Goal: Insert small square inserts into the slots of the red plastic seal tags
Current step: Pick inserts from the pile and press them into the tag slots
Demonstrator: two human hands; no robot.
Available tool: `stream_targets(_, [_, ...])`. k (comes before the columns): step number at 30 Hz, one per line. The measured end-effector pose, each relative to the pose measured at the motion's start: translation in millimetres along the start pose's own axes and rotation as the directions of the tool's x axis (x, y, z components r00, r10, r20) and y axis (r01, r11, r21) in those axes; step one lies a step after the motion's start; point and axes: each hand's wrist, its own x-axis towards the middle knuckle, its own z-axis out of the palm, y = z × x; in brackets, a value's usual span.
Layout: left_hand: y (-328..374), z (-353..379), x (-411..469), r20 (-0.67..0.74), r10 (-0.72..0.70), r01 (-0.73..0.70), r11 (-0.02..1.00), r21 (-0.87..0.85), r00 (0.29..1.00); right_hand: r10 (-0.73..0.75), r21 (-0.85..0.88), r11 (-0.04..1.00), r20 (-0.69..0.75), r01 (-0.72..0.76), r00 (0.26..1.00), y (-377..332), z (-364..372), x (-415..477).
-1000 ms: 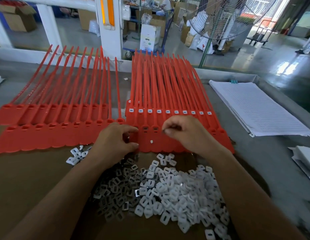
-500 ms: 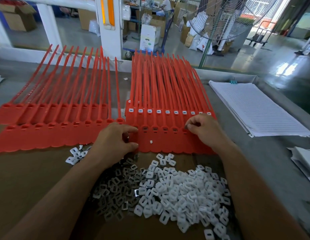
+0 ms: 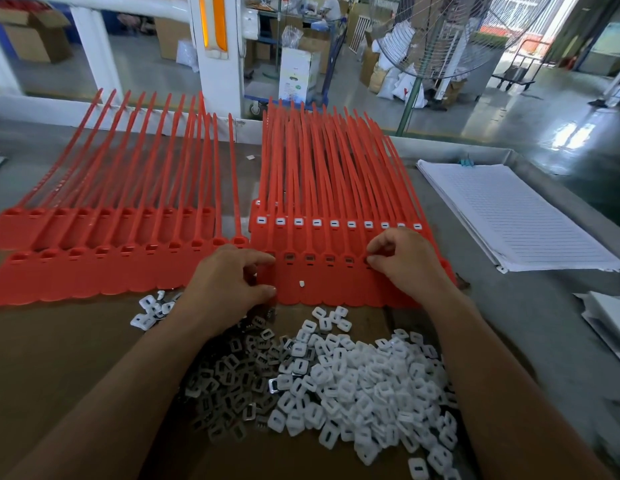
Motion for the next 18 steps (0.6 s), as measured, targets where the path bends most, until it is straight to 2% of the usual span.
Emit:
stream_targets(7, [0.0,-0.8,-0.7,0.006,-0.003,0.003,1.0,0.001,1.0,-0.031,0.026,0.999,-0.011,0.031,0.999,0.2,-4.1,0.7])
stream_targets(10, [0.4,-1.4,-1.2,0.004,0.003,-0.003,1.0,0.001,1.0,-0.13,0.092,0.987,0.004,0.129,0.991,-13.5,-8.1,-4.9])
stream_targets(12, [0.6,-1.5,-1.3,0.005,0.004,-0.004,1.0,0.001,1.0,-0.232,0.124,0.968,0.134,0.216,0.963,-29.3,-8.6,-12.9])
stream_targets(15, [0.6,-1.8,-1.2,0.005,0.006,-0.006,1.0,0.008,1.0,-0.35,0.15,0.937,0.361,0.316,0.864,-53.9,-0.1,-27.8])
stream_targets(18, [1.0,-2.3,-1.2,0.005,0.008,-0.008,0.999,0.031,1.0,-0.445,0.182,0.894,0.469,0.41,0.763,-69.9,13.9,-41.5])
